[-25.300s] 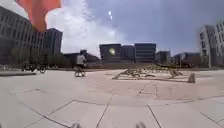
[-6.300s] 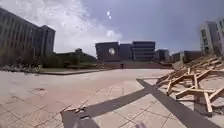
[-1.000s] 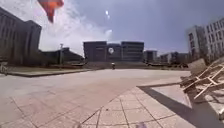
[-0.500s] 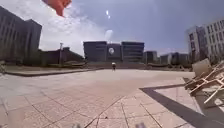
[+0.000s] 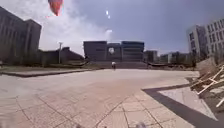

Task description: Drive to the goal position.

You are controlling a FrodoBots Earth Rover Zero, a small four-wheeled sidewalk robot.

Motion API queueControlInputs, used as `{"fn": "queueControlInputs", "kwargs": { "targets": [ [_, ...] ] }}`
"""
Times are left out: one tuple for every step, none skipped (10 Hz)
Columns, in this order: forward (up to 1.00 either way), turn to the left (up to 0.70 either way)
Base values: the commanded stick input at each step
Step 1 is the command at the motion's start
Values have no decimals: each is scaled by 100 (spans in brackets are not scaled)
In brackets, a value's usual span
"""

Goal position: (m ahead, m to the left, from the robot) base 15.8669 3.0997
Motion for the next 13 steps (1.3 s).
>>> {"fn": "queueControlInputs", "kwargs": {
  "targets": [
    [45,3],
    [45,3],
    [45,3],
    [45,3],
    [45,3],
    [45,3],
    [45,3],
    [45,3],
    [45,3],
    [45,3],
    [45,3],
    [45,3],
    [45,3]
  ]
}}
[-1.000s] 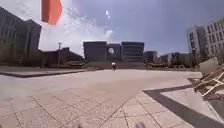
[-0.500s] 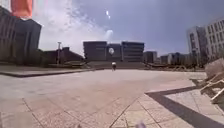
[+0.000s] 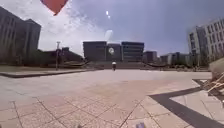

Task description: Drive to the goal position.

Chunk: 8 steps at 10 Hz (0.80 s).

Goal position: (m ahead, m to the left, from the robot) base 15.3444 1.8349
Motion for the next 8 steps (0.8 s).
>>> {"fn": "queueControlInputs", "kwargs": {
  "targets": [
    [45,3],
    [45,3],
    [45,3],
    [45,3],
    [45,3],
    [45,3],
    [45,3],
    [45,3]
  ]
}}
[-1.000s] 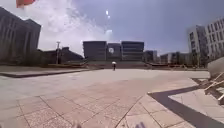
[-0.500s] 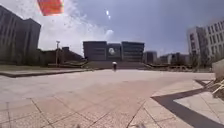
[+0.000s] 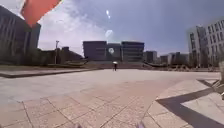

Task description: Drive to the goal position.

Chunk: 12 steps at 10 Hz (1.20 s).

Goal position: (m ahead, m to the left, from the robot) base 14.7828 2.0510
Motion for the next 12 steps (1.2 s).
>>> {"fn": "queueControlInputs", "kwargs": {
  "targets": [
    [45,3],
    [45,3],
    [45,3],
    [45,3],
    [45,3],
    [45,3],
    [45,3],
    [45,3],
    [45,3],
    [45,3],
    [45,3],
    [45,3]
  ]
}}
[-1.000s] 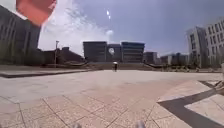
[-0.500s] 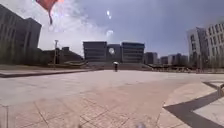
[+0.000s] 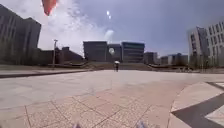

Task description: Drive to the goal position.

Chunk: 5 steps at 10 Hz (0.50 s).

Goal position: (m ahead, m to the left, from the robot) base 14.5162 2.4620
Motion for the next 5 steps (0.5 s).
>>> {"fn": "queueControlInputs", "kwargs": {
  "targets": [
    [45,3],
    [45,3],
    [45,3],
    [45,3],
    [45,3]
  ]
}}
